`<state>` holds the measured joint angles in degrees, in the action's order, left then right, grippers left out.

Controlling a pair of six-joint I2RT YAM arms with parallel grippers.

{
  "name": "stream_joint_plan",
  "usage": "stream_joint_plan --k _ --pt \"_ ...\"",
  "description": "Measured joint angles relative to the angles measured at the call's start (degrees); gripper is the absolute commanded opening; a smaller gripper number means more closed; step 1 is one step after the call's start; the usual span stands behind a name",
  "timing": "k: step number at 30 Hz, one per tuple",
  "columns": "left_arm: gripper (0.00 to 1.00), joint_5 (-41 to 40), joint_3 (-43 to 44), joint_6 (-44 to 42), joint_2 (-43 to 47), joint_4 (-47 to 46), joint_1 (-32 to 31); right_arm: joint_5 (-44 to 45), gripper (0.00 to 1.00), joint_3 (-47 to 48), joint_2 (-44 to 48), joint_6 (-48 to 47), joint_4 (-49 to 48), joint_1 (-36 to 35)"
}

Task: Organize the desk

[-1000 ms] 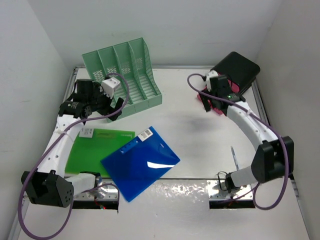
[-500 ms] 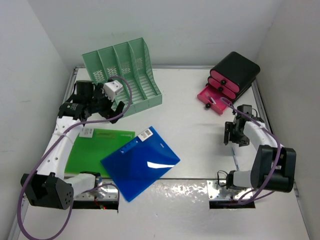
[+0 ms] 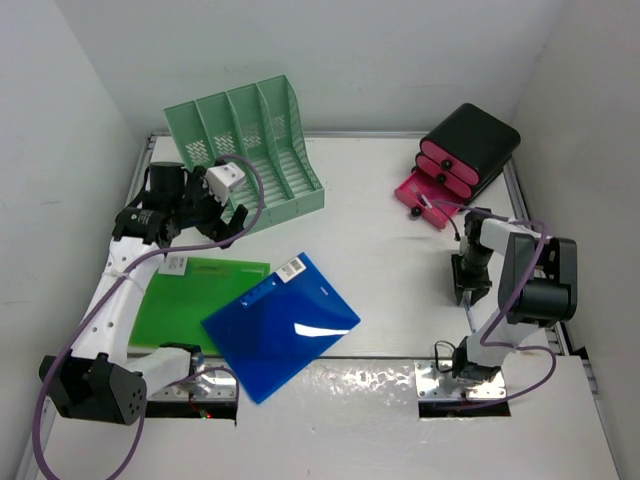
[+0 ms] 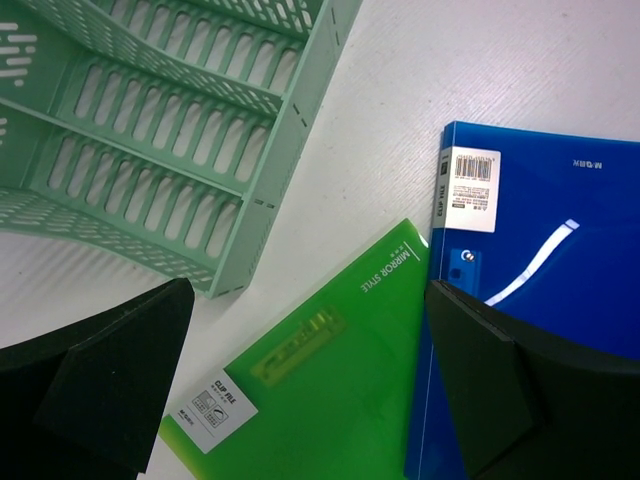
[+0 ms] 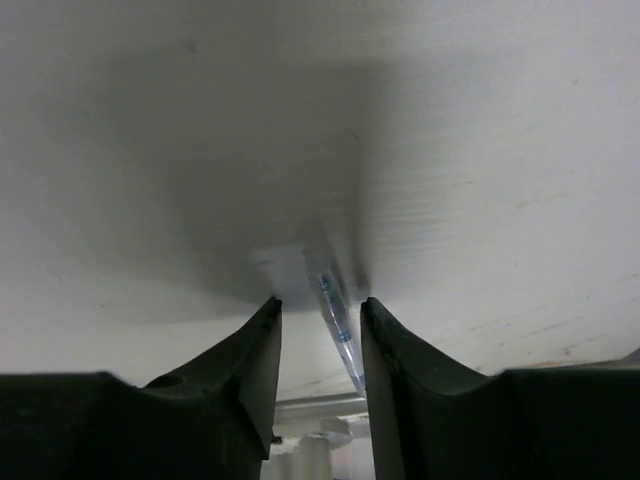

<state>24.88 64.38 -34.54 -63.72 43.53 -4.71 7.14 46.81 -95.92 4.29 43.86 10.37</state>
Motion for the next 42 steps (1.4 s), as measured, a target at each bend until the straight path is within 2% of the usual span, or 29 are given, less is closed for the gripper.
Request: stream_joint_plan --k 1,2,5,11,16,21,27,29,33,39,42 --pt "1.00 0.02 0.00 -0.07 0.00 0.02 0.04 0.31 0.29 0.22 -0.52 -0.26 0.72 -0.02" --pt "1.00 0.04 0.00 -0.13 0.00 0.02 0.13 0.57 0.16 0.37 -0.90 -0.44 1.27 0.00" --pt "1.00 0.00 0.00 -0.17 0.00 0.02 0.35 2.16 0.00 0.66 -1.95 -0.66 2.54 0.00" --pt "1.00 -0.07 0.00 -0.20 0.00 0.02 0.76 3.80 0.00 -0.02 -0.22 -0.57 0.46 -0.76" --pt "1.00 -0.24 0.00 -0.17 0.00 0.02 1.07 4.98 0.00 -4.07 10.51 -0.66 -5.11 -4.79" --pt "1.00 -0.35 0.02 -0.13 -0.07 0.00 1.07 5.31 0.00 -5.20 21.05 -0.96 -7.52 -12.15" --pt "1.00 -1.01 0.74 0.31 -1.01 -0.07 1.07 5.27 0.00 -0.68 25.79 -3.50 -10.97 -25.51" --pt "1.00 -1.44 0.92 0.37 -1.25 -0.11 1.09 6.86 0.00 4.04 24.39 -5.60 -13.42 -27.19" --pt "1.00 -2.45 1.73 0.55 -2.08 0.00 1.09 11.26 0.00 12.41 17.46 -11.78 -24.83 -27.45" --pt "1.00 -4.24 4.07 0.55 -3.50 0.76 1.22 19.80 0.00 22.80 -0.74 -24.04 -37.38 -27.52" --pt "1.00 -5.49 5.60 0.57 -4.37 1.49 1.27 24.06 0.00 25.14 -8.83 -30.47 -41.94 -27.52"
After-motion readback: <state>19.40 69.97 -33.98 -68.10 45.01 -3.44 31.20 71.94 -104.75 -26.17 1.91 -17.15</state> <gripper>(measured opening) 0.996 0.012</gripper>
